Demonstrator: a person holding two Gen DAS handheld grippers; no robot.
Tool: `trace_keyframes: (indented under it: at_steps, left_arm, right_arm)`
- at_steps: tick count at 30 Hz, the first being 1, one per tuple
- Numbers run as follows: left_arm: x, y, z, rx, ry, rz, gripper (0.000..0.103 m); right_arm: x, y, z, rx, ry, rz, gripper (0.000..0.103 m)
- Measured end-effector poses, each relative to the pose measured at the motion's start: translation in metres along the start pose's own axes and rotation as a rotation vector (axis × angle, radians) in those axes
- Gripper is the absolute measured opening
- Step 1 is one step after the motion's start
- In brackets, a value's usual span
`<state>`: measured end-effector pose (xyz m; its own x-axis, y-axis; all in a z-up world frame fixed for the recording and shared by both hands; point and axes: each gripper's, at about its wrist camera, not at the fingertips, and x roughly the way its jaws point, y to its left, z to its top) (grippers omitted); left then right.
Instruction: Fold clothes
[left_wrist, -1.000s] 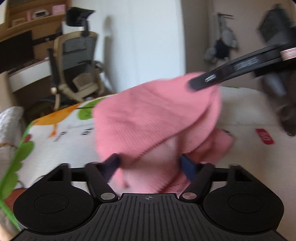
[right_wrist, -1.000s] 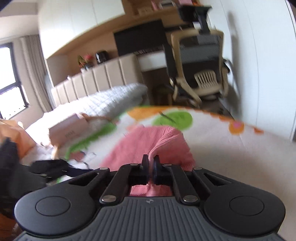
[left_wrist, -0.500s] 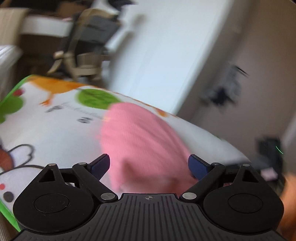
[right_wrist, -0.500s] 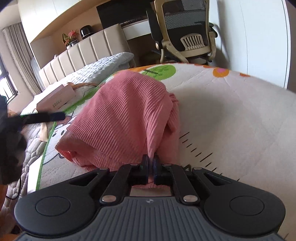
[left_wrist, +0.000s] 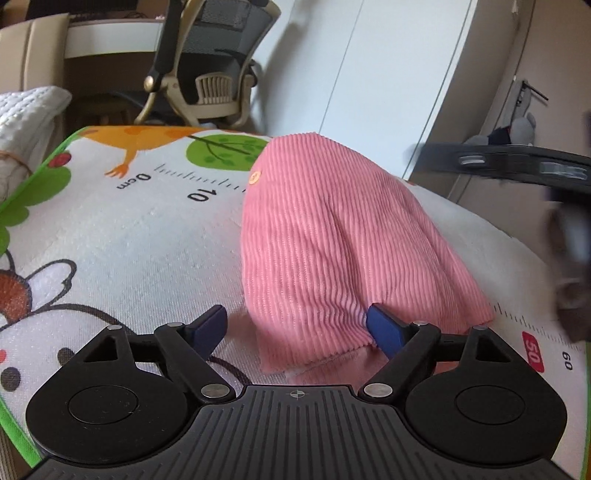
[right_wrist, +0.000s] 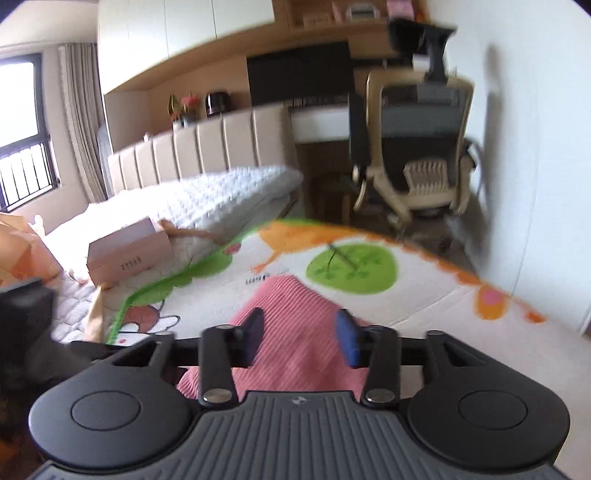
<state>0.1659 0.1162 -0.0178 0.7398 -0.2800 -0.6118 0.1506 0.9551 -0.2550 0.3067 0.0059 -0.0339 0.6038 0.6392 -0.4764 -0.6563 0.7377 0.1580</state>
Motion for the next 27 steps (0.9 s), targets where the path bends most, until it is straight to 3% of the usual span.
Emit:
trace_keyframes:
  at_steps: [3,5,8,11,12,17,19,20,21,27]
  left_arm:
    - [-0.002,0.0,-0.002,0.003,0.001,-0.005,0.088]
    - [-0.003,-0.001,-0.004,0.013,0.002,-0.006,0.089]
    - [-0.002,-0.005,-0.006,0.044,-0.001,0.0,0.092]
    - [-0.001,-0.008,-0.006,0.052,-0.006,0.008,0.092]
    - [-0.001,-0.008,-0.007,0.051,-0.006,0.008,0.092]
    - [-0.003,-0.012,-0.007,0.042,0.004,-0.011,0.091]
    - [-0.001,-0.015,-0.006,0.051,0.006,-0.017,0.089]
    - [0.0,-0.018,-0.005,0.055,0.008,-0.024,0.089]
    - [0.002,-0.02,-0.003,0.055,0.009,-0.03,0.088]
    - [0.023,-0.036,0.019,0.095,-0.014,-0.014,0.084]
  right_arm:
    - [0.048,-0.001,-0.011,-0.024,0.111,-0.057,0.05]
    - [0.057,-0.004,-0.02,-0.046,0.133,-0.084,0.051]
    - [0.031,-0.008,-0.023,-0.023,0.116,-0.083,0.056]
    - [-0.003,-0.012,-0.034,-0.006,0.124,-0.068,0.076]
    - [-0.013,-0.014,-0.039,-0.003,0.133,-0.067,0.078]
    - [-0.032,-0.024,-0.079,0.03,0.209,-0.063,0.075]
    - [-0.032,-0.022,-0.088,0.014,0.208,-0.055,0.065]
    - [-0.031,-0.02,-0.087,0.009,0.203,-0.045,0.054]
    - [-0.028,-0.019,-0.084,0.015,0.198,-0.033,0.052]
    - [-0.009,-0.024,-0.07,-0.045,0.14,-0.139,0.052]
